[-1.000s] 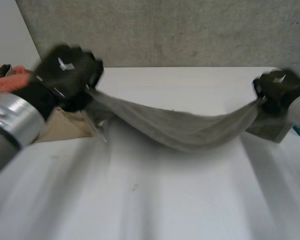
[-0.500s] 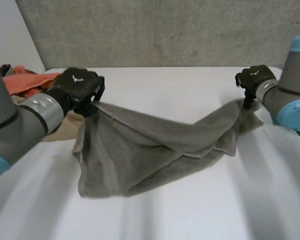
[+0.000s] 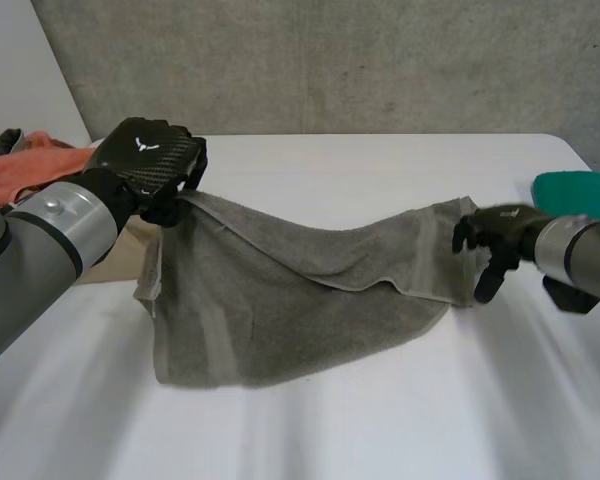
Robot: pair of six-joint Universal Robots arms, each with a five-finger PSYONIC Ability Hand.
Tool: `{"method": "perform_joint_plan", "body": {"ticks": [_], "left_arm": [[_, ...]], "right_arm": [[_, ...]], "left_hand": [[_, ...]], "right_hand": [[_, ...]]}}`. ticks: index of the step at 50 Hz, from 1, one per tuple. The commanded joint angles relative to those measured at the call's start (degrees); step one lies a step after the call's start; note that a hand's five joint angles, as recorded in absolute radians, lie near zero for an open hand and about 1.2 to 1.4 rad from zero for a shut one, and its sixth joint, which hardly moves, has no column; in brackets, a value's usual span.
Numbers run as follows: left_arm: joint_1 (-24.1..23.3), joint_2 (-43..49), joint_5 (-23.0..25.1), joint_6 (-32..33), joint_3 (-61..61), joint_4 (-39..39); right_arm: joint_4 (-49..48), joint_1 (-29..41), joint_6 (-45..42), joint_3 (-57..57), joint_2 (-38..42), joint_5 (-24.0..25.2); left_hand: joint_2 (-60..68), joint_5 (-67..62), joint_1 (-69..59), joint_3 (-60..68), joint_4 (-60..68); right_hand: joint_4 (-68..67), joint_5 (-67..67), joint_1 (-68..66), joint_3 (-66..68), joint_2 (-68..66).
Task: Fold the laundry.
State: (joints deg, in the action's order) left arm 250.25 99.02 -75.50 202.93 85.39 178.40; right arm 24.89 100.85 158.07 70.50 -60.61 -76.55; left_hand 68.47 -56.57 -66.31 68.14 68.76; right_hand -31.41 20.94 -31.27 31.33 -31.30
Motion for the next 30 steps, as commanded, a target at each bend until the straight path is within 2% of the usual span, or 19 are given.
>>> {"method": "perform_joint_plan", "body": {"ticks": [1, 9, 23, 30], "left_arm": [[0.1, -0.4, 1.0, 0.0, 0.6, 0.2], [-0.1, -0.5, 1.1, 0.0, 0.7, 0.2], [1.2, -0.7, 1.8, 0.0, 0.6, 0.2], [1.6, -0.5, 2.1, 0.1, 0.3, 0.4]], "right_arm": [[-0.7, 1.2, 5.1, -3.3, 8.5, 1.6], [-6.6, 3.2, 5.5, -5.5, 13.0, 0.2], [-16.0, 5.0, -1.1, -6.3, 17.4, -2.6], [-20.0, 5.7, -3.0, -7.6, 17.7, -4.5]], "left_hand": [[11.5, -13.4, -13.7, 11.9, 11.2], [11.5, -13.4, -13.7, 11.9, 11.2], [11.5, -13.4, -13.7, 11.9, 11.2], [11.5, -13.4, -13.7, 11.9, 11.2]], "right_hand": [[0.7, -0.2, 0.6, -0.6, 0.6], [1.1, -0.6, 0.9, -1.0, 0.9], [-1.0, 1.4, -1.1, 1.0, -1.1], [-20.0, 20.4, -20.1, 20.0, -20.1]]}}
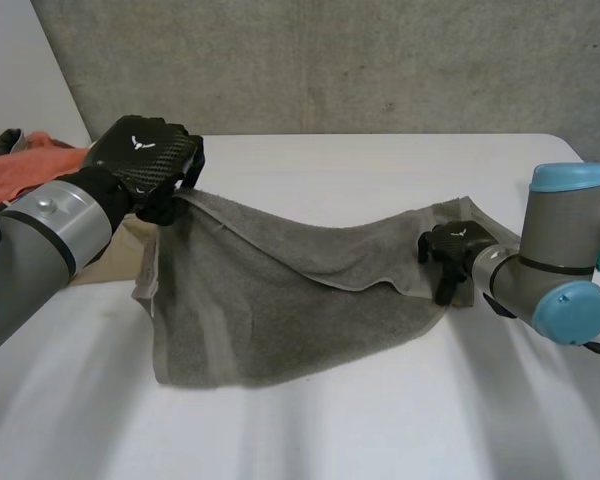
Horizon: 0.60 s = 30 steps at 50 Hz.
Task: Fold the laundry.
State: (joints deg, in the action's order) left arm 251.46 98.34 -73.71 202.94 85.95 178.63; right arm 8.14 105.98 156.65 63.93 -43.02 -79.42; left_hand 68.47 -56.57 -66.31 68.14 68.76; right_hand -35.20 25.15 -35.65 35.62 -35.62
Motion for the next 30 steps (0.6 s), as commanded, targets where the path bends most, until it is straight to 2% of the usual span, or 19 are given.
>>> {"method": "perform_joint_plan", "body": {"ticks": [1, 8, 15, 18, 21, 25, 26, 28, 30], "left_arm": [[0.3, 0.3, 0.3, 0.2, -0.3, 0.2], [1.4, 1.7, 0.4, 0.0, -1.4, 0.3], [1.1, 2.0, 0.5, 0.0, -1.7, 0.5], [0.8, 2.6, 0.5, 0.2, -1.7, 0.5], [0.6, 3.9, 0.3, 0.3, -2.1, 0.2], [1.2, 4.0, 0.3, 0.3, -2.0, -1.0], [1.9, 3.4, 0.5, 0.3, -2.1, -2.1], [2.3, 2.1, 0.6, 0.3, -2.4, -3.6], [2.3, -1.5, 0.9, 0.0, -3.3, -6.7]], "right_arm": [[-3.6, 0.5, -1.7, -1.0, -0.2, -1.9], [-8.1, 0.5, -1.7, -4.8, 0.3, -1.9], [-1.9, -0.9, -4.9, -11.2, 5.7, -1.7], [0.0, -1.4, -5.0, -12.1, 5.8, -1.6], [3.5, -1.5, -5.4, -10.8, 2.8, -2.5], [5.2, -2.2, -5.1, -3.4, -8.5, -1.7], [5.1, -3.2, -5.6, -1.4, -14.7, -0.6], [5.7, -4.9, -6.4, -0.4, -20.0, 0.6], [10.5, -7.2, -8.9, 0.0, -25.1, 1.5]], "left_hand": [[11.5, -13.4, -13.7, 11.9, 11.2], [11.5, -13.4, -13.7, 11.9, 11.2], [11.5, -13.4, -13.7, 11.9, 11.2], [11.5, -13.4, -13.7, 11.9, 11.2], [11.5, -13.4, -13.7, 11.9, 11.2], [11.5, -13.4, -13.7, 11.9, 11.2], [11.5, -13.4, -13.7, 11.9, 11.2], [11.5, -13.4, -13.7, 11.9, 11.2], [11.5, -13.4, -13.7, 11.9, 11.2]], "right_hand": [[-17.2, 17.2, -16.7, 16.8, -16.8], [-25.8, 25.8, -25.3, 25.3, -25.3], [-25.8, 25.8, -25.3, 25.3, -25.3], [-44.7, 44.8, -44.3, 44.3, -44.3], [-44.8, 44.8, -44.3, 44.4, -44.4], [-44.8, 44.8, -44.3, 44.4, -44.4], [-44.8, 44.8, -44.3, 44.4, -44.4], [-44.8, 44.8, -44.3, 44.4, -44.4], [-44.8, 44.8, -44.3, 44.4, -44.4]]}}
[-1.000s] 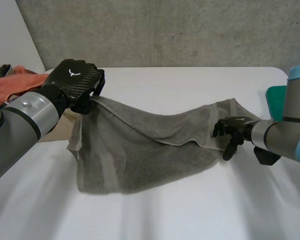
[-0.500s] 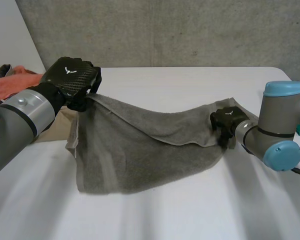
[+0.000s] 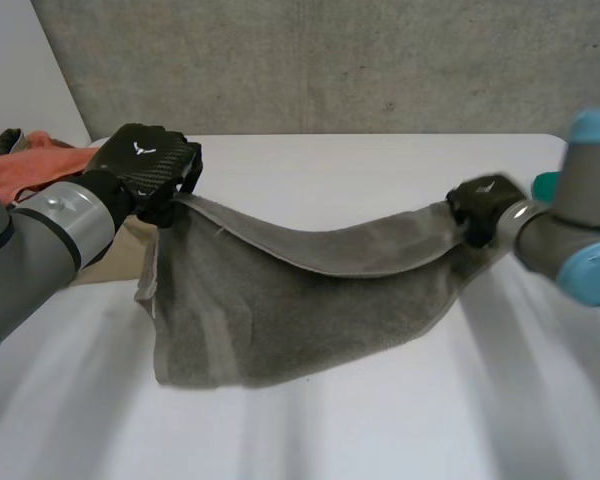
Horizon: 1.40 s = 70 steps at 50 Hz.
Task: Fold the laundry.
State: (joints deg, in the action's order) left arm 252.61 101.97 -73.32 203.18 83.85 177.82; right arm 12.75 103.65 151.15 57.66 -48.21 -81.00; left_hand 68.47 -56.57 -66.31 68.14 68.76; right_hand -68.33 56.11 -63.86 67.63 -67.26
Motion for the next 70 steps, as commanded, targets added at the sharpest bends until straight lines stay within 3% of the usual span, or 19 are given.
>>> {"method": "perform_joint_plan", "body": {"ticks": [1, 6, 9, 15, 22, 27, 28, 31, 32, 36, 40, 54, 60, 69, 70], "left_arm": [[1.1, -6.2, 0.6, -0.3, -1.5, -7.1], [1.6, -10.2, 2.7, -0.3, -3.8, -14.2], [2.3, -7.4, 3.7, 0.5, -4.7, -18.3], [3.2, 4.3, 3.2, 5.2, -9.1, -23.0], [1.7, 18.2, 0.0, 12.9, -25.2, -24.9], [0.1, 20.7, -2.5, 13.4, -42.9, -22.4], [-0.4, 20.2, -3.0, 12.9, -47.5, -19.2], [-0.7, 18.2, -3.7, 11.6, -51.8, -13.0], [-0.6, 16.1, -4.3, 10.0, -52.3, -8.2], [-0.5, 11.1, -5.2, 4.7, -48.1, 4.2], [0.3, 7.6, -4.1, 2.1, -40.5, 10.6], [3.8, 5.0, -2.4, 2.4, -12.7, 9.8], [4.5, 10.6, -0.1, 6.6, -4.1, 12.3], [7.4, 23.1, -1.1, 17.0, -4.8, 10.4], [7.6, 24.4, -1.9, 18.2, -5.9, 9.6]], "right_arm": [[8.1, -5.4, -4.2, 5.9, -21.4, 3.2], [26.1, -7.5, -10.2, 1.3, -24.2, 3.6], [37.1, -8.0, -17.1, 0.0, -22.4, 3.9], [42.2, -7.3, -26.2, -0.7, -15.7, 2.6], [32.6, -3.4, -21.4, -9.9, -7.9, -0.2], [14.1, -2.5, -11.6, -22.3, -4.4, -2.0], [6.0, -2.6, -8.2, -25.5, -3.8, -3.3], [-5.9, -2.9, -3.7, -27.3, -4.2, -5.8], [-13.1, -3.3, -1.6, -26.7, -5.1, -6.9], [-26.0, -3.8, 1.9, -23.2, -7.6, -6.6], [-28.8, -4.3, 4.3, -19.4, -9.3, -4.7], [-22.9, -6.6, 7.8, 0.4, -13.4, 3.2], [-19.6, -6.6, 5.5, 15.0, -13.8, 7.9], [-19.4, -7.8, -0.6, 23.6, -9.6, 7.5], [-19.2, -7.9, -0.5, 23.5, -9.5, 7.4]], "left_hand": [[11.5, -13.4, -13.7, 11.9, 11.2], [11.5, -13.4, -13.7, 11.9, 11.2], [11.5, -13.4, -13.7, 11.9, 11.2], [11.5, -13.4, -13.7, 11.9, 11.2], [11.5, -13.4, -13.7, 11.9, 11.2], [11.5, -13.4, -13.7, 11.9, 11.2], [11.5, -13.4, -13.7, 11.9, 11.2], [11.5, -13.4, -13.7, 11.9, 11.2], [11.5, -13.4, -13.7, 11.9, 11.2], [11.5, -13.4, -13.7, 11.9, 11.2], [11.5, -13.4, -13.7, 11.9, 11.2], [11.5, -13.4, -13.7, 11.9, 11.2], [11.5, -13.4, -13.7, 11.9, 11.2], [11.2, -13.1, -13.4, 11.5, 10.9], [2.0, -4.0, -4.2, 2.4, 1.8]], "right_hand": [[-11.7, 13.9, -16.1, 12.4, -12.7], [-11.7, 13.9, -16.1, 12.4, -12.7], [-11.7, 13.9, -16.1, 12.4, -12.7], [-11.7, 13.9, -16.1, 12.4, -12.7], [-11.7, 13.9, -16.1, 12.4, -12.7], [-11.7, 13.9, -16.1, 12.4, -12.7], [-11.7, 13.9, -16.1, 12.4, -12.7], [-11.7, 13.9, -16.1, 12.4, -12.7], [-11.7, 13.9, -16.1, 12.4, -12.7], [-11.7, 13.9, -16.1, 12.4, -12.7], [-11.7, 13.9, -16.1, 12.4, -12.7], [-11.7, 13.9, -16.1, 12.4, -12.7], [-11.7, 13.9, -16.1, 12.4, -12.7], [-11.7, 13.9, -16.1, 12.4, -12.7], [-11.7, 13.9, -16.1, 12.4, -12.7]]}}
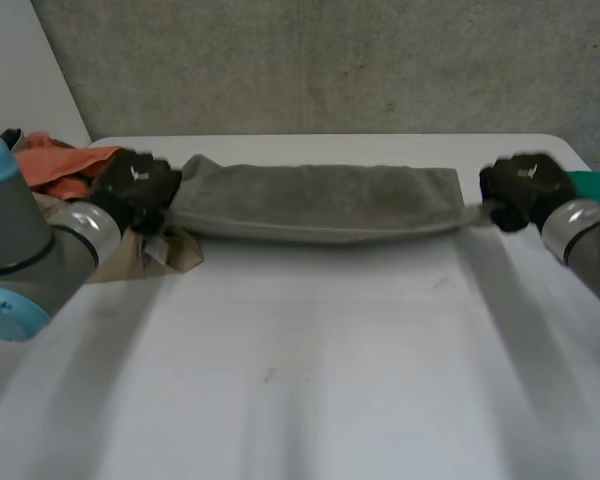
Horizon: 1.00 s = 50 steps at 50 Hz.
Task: Fold the laundry.
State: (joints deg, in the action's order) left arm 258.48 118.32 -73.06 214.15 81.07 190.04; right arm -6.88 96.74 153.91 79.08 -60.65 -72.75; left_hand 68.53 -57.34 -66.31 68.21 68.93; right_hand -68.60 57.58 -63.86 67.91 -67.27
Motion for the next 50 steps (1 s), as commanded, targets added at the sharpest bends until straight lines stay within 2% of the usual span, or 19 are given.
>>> {"method": "perform_joint_plan", "body": {"ticks": [1, 7, 9, 14, 16, 17, 19, 21, 27, 30, 35, 36, 40, 43, 46, 50], "left_arm": [[1.9, 8.5, -2.6, 7.6, -3.6, -3.1], [2.7, 10.3, -4.6, 8.1, -5.5, -4.9], [3.0, 10.5, -4.6, 8.1, -5.5, -4.9], [3.3, 9.6, -4.8, 8.0, -4.6, -5.7], [3.3, 8.5, -4.6, 7.9, -3.6, -6.0], [3.4, 7.0, -4.5, 7.7, -2.4, -6.0], [3.6, 5.8, -4.0, 7.3, -1.4, -5.7], [3.9, 3.9, -2.9, 7.0, 0.0, -5.9], [3.4, -1.9, -0.9, 6.9, 6.6, -10.9], [3.3, -6.9, -0.6, 8.4, 10.6, -15.4], [3.3, -14.1, -2.6, 13.5, 16.3, -28.3], [3.3, -15.9, -3.1, 15.8, 17.8, -33.0], [3.0, -17.7, -3.5, 21.4, 20.5, -40.4], [2.5, -17.4, -3.8, 24.2, 20.7, -40.5], [1.4, -16.3, -5.2, 26.6, 17.7, -39.1], [-0.6, -12.5, -7.4, 24.7, 9.2, -34.7]], "right_arm": [[0.7, -1.2, -3.2, 2.0, 2.9, -0.9], [2.9, -2.0, -1.5, 1.1, 1.8, -1.2], [3.5, -2.5, -1.0, 0.6, 1.6, -1.2], [4.4, -3.5, -1.1, -0.1, 1.5, -2.2], [4.8, -3.8, -1.2, -0.2, 1.3, -2.8], [5.2, -4.0, -1.2, -0.2, 1.1, -3.3], [5.8, -4.1, -1.2, 0.1, 0.7, -3.3], [7.4, -4.0, -1.2, 0.7, -0.3, -3.2], [13.6, -4.4, -3.5, 2.1, -3.9, -0.8], [20.1, -5.8, -9.8, 2.7, -7.0, 1.6], [36.9, -8.8, -24.2, 3.6, -11.2, 2.3], [43.2, -9.6, -29.4, 4.3, -12.0, 2.0], [54.7, -11.0, -40.9, 6.1, -12.6, 1.9], [53.8, -10.9, -41.9, 5.9, -11.8, 1.8], [49.1, -10.1, -38.8, 3.6, -8.9, 1.0], [43.7, -7.8, -34.2, -0.5, -4.9, -1.0]], "left_hand": [[-2.4, 1.2, 0.2, -2.1, -2.8], [-27.2, 26.0, 25.0, -26.9, -27.6], [-31.7, 30.5, 29.5, -31.4, -32.1], [-33.8, 32.6, 31.5, -33.4, -34.2], [-32.9, 31.7, 30.7, -32.6, -33.3], [-28.3, 27.1, 26.0, -27.9, -28.7], [-12.3, 11.1, 10.1, -12.0, -12.7], [11.3, -12.5, -13.6, 11.6, 10.9], [11.5, -12.7, -13.7, 11.8, 11.1], [11.5, -12.7, -13.7, 11.8, 11.1], [11.5, -12.7, -13.7, 11.8, 11.1], [11.5, -12.7, -13.7, 11.8, 11.1], [11.5, -12.7, -13.7, 11.8, 11.1], [11.5, -12.7, -13.7, 11.8, 11.1], [11.5, -12.7, -13.7, 11.8, 11.1], [11.5, -12.7, -13.7, 11.8, 11.1]], "right_hand": [[-11.4, 12.4, -16.1, 12.1, -12.7], [-11.4, 12.4, -16.1, 12.1, -12.7], [-11.4, 12.4, -16.1, 12.1, -12.7], [-11.4, 12.4, -16.1, 12.1, -12.7], [-11.4, 12.4, -16.1, 12.1, -12.7], [-11.4, 12.4, -16.1, 12.1, -12.7], [-11.4, 12.4, -16.1, 12.1, -12.7], [-11.4, 12.4, -16.1, 12.1, -12.7], [-11.4, 12.4, -16.1, 12.1, -12.7], [-11.4, 12.4, -16.1, 12.1, -12.7], [-11.4, 12.4, -16.1, 12.1, -12.7], [-11.4, 12.4, -16.1, 12.1, -12.7], [-11.4, 12.4, -16.1, 12.1, -12.7], [-11.4, 12.4, -16.1, 12.1, -12.7], [-11.4, 12.4, -16.1, 12.1, -12.7], [-11.4, 12.4, -16.1, 12.1, -12.7]]}}
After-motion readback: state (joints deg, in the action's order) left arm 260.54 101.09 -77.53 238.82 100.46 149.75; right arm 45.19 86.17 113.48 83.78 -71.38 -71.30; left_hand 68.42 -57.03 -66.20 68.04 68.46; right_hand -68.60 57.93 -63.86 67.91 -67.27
